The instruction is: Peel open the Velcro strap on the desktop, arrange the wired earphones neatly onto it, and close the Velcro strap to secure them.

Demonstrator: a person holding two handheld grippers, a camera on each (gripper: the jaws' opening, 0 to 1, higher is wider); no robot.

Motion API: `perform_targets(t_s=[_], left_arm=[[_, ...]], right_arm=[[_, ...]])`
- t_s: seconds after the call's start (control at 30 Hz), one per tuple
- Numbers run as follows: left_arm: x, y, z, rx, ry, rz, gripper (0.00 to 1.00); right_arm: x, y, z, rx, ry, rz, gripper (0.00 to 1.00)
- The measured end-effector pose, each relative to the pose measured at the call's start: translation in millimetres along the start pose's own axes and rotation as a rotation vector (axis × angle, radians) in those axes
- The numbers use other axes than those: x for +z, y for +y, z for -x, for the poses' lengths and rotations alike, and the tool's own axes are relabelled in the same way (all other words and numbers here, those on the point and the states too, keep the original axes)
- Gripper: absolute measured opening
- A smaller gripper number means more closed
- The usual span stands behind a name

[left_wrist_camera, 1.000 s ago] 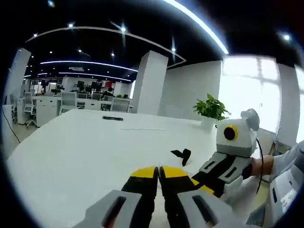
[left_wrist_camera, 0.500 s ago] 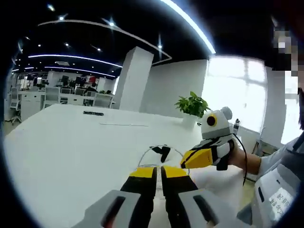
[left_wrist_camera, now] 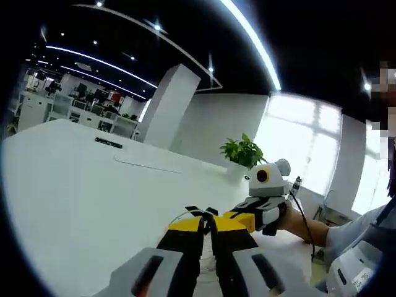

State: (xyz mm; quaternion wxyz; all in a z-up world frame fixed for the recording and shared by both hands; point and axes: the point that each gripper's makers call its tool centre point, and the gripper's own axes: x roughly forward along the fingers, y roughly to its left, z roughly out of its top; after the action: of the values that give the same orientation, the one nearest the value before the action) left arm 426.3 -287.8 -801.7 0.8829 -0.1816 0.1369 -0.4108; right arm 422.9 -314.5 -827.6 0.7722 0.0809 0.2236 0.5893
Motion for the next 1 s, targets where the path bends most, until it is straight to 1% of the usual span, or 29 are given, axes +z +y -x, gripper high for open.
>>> perform_targets(t_s=[0.1, 0.2, 0.23, 0.3, 0.33, 0.37, 0.4, 0.47, 0.5, 0.53, 0.57, 0.63, 0.7, 0.73, 0.77, 0.83, 1.0], left_arm=[[2.8, 4.0, -5.1, -0.001, 0.003, 0.008, 0.08], [1.7, 5.7, -8.5, -0.005, 0.0, 0.024, 0.08], [0.1, 5.9, -8.9, -0.009, 0.002, 0.032, 0.08], [-5.6, 6.1, -9.7, -0.014, 0.012, 0.05, 0.08], [-9.6, 5.4, -9.3, -0.018, 0.026, 0.06, 0.08], [-12.4, 4.7, -8.8, -0.024, 0.034, 0.06, 0.08], [-15.2, 3.6, -8.4, -0.025, 0.037, 0.064, 0.08], [-20.5, 3.1, -8.0, -0.023, 0.046, 0.073, 0.08], [-21.7, 2.6, -7.6, -0.024, 0.05, 0.075, 0.08], [-22.7, 1.9, -7.5, -0.026, 0.052, 0.076, 0.08], [-23.2, 1.7, -7.6, -0.024, 0.052, 0.078, 0.08], [-25.1, 1.7, -8.1, -0.016, 0.054, 0.07, 0.08], [-27.3, 1.9, -8.6, -0.012, 0.058, 0.063, 0.08], [-28.9, 1.7, -8.9, -0.012, 0.062, 0.063, 0.08], [-29.4, 1.2, -9.2, -0.015, 0.064, 0.064, 0.08], [-30.1, 0.5, -10.4, -0.015, 0.066, 0.067, 0.09], [-32.3, -3.4, -11.9, -0.023, 0.07, 0.068, 0.1]], right_arm=[[0.7, -3.5, -3.8, -0.022, 0.016, 0.019, 0.04], [3.1, -2.5, -4.6, -0.028, 0.008, 0.008, 0.04], [5.3, 0.7, -4.7, -0.015, -0.012, 0.004, 0.04], [1.6, 4.8, -3.7, -0.002, -0.018, -0.022, 0.04], [0.1, 5.5, -3.3, -0.001, -0.02, -0.025, 0.04], [-0.9, 5.3, -2.1, -0.007, -0.034, -0.035, 0.04], [-0.1, 4.2, -1.3, -0.017, -0.061, -0.045, 0.04], [-2.9, 3.6, 0.8, -0.023, -0.066, -0.047, 0.04], [-4.8, 1.1, 1.5, -0.039, -0.055, -0.035, 0.04], [-7.5, -1.3, 1.5, -0.059, -0.037, -0.004, 0.04], [-8.1, -2.2, 0.8, -0.074, -0.033, 0.013, 0.04], [-9.9, -2.2, -2.2, -0.091, -0.034, 0.007, 0.04], [-12.6, -7.4, -2.6, -0.126, -0.03, -0.034, 0.04], [-13.2, -7.3, -2.7, -0.125, -0.027, -0.036, 0.04], [-15.1, -7.3, -2.7, -0.128, -0.017, -0.037, 0.04], [-19.3, -12.5, 0.0, -0.183, 0.022, -0.019, 0.04], [-20.9, -2.8, -0.5, -0.192, 0.049, 0.02, 0.04]])
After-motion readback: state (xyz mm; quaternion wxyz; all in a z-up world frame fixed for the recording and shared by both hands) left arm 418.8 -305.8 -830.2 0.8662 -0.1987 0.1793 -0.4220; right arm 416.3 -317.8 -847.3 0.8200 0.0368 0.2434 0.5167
